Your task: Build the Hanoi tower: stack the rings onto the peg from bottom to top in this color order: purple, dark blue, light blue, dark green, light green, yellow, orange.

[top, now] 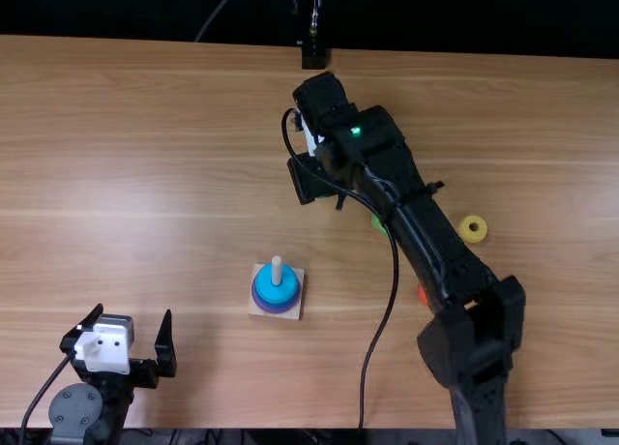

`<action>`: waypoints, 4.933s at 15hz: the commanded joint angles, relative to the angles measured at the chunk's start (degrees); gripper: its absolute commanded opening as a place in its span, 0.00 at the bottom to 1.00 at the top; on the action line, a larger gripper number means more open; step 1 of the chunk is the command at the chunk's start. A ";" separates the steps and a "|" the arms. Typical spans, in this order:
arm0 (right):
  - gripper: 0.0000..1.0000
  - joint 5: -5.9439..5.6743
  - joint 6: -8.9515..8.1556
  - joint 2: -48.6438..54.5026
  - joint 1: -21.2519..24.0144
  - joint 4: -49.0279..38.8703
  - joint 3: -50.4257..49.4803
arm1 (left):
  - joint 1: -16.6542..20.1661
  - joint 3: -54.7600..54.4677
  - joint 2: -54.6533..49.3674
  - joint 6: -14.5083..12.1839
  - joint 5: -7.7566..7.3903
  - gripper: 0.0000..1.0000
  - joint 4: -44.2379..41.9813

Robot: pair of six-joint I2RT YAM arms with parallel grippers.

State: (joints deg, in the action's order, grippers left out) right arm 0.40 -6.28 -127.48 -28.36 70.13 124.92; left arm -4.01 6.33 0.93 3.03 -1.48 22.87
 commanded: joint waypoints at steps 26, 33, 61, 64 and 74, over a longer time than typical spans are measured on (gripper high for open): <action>0.00 -0.09 -1.10 24.03 -18.49 8.93 -14.01 | 0.67 -6.33 -0.93 -0.71 0.21 1.00 4.23; 0.00 0.02 -0.99 23.51 -18.31 8.19 -12.86 | 0.67 -6.33 -0.93 -0.71 0.21 1.00 4.23; 1.00 -0.19 -1.10 16.65 -17.87 2.60 -12.86 | 0.67 -6.33 -0.93 -0.71 0.21 1.00 4.23; 1.00 -0.19 -1.63 16.65 -17.52 2.60 -8.73 | 0.67 -6.33 -0.93 -0.71 0.21 1.00 4.23; 1.00 -0.40 -6.90 13.40 2.17 2.71 -7.94 | 0.67 -6.33 -0.93 -0.71 0.21 1.00 4.23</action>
State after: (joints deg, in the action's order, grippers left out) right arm 0.40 -12.95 -111.70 -27.14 72.84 116.07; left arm -4.01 6.33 0.93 3.01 -1.48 22.90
